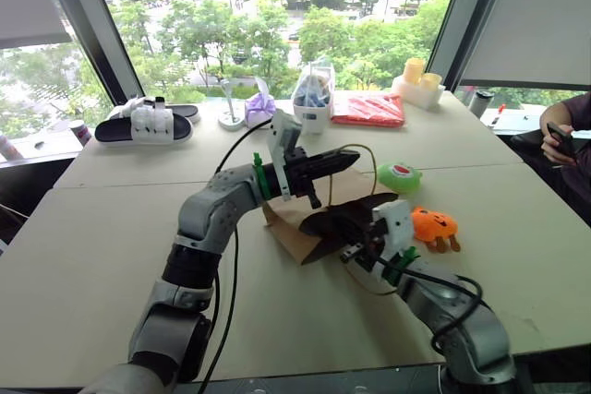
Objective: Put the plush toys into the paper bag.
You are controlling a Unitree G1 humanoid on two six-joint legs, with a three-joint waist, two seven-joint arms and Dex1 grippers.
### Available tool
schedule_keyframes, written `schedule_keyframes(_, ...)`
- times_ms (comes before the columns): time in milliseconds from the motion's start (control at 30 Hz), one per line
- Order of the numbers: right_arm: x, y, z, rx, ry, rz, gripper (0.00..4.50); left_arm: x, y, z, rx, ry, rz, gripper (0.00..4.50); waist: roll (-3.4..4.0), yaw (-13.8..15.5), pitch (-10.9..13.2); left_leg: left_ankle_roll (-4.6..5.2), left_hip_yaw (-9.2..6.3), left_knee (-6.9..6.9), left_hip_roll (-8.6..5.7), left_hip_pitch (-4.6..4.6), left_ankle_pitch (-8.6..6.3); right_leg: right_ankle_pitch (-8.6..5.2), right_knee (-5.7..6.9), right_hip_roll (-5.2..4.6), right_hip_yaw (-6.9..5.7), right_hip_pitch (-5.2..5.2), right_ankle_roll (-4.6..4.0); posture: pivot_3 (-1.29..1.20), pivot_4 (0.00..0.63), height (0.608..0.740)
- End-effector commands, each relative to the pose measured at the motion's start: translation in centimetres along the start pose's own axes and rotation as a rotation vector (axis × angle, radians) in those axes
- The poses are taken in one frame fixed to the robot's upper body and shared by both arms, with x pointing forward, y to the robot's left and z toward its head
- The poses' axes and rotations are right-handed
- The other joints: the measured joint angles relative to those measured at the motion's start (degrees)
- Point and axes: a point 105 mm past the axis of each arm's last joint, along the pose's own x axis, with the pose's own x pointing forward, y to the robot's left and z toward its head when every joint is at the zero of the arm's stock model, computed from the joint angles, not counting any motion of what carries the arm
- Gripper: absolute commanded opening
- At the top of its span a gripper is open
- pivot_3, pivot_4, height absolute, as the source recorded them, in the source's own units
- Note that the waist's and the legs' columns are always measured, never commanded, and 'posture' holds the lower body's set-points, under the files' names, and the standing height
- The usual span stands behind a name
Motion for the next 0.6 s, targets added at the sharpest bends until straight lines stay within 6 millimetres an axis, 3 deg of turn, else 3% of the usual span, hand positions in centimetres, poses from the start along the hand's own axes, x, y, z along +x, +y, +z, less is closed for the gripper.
schedule_keyframes(33,-2.3,0.9,2.3,0.041,-0.055,0.060,0.00,0.0,-0.4,0.6,0.039,-0.015,-0.020,0.06,0.00,-0.02,0.00,0.01,0.00,0.00,0.00,0.00,-0.01,0.00,0.00,0.00,0.00,0.00,0.00,0.00,0.150,0.740)
schedule_keyframes(133,-5.5,-1.2,3.9,0.071,-0.072,0.006,0.85,-0.2,-0.5,0.2,0.034,0.006,-0.031,0.00,0.01,0.03,0.00,0.03,-0.02,0.00,0.01,0.02,-0.02,0.00,0.02,0.00,0.00,0.03,0.00,0.00,0.150,0.740)
schedule_keyframes(200,-7.1,-4.3,5.0,0.052,-0.099,-0.121,1.91,-0.3,-0.6,0.0,0.034,0.014,-0.038,0.00,0.00,0.09,0.01,0.05,0.00,0.01,0.00,0.03,-0.03,0.00,-0.01,-0.01,0.00,0.07,0.00,0.00,0.150,0.740)
schedule_keyframes(367,-7.6,-10.9,2.7,-0.088,0.083,-0.365,4.45,-0.1,-1.0,0.1,0.029,0.008,-0.040,0.00,-0.01,-0.11,0.01,0.08,0.12,0.01,0.00,0.10,-0.04,0.00,0.01,0.01,-0.01,0.12,0.00,0.00,0.150,0.740)
schedule_keyframes(467,-6.9,-14.1,0.5,-0.137,0.194,-0.452,4.45,0.2,-1.3,0.3,0.029,0.003,-0.040,0.00,0.00,-0.28,0.01,0.08,0.21,0.02,0.01,0.11,-0.04,0.00,0.02,-0.01,0.02,0.11,0.00,0.00,0.150,0.740)
schedule_keyframes(600,-5.0,-16.5,-2.1,-0.143,0.286,-0.473,4.45,0.1,-1.3,0.2,0.035,0.006,-0.023,0.00,0.01,-0.18,0.00,0.06,0.21,0.02,0.02,0.10,-0.03,0.00,0.04,-0.01,0.03,0.08,0.00,0.00,0.150,0.740)
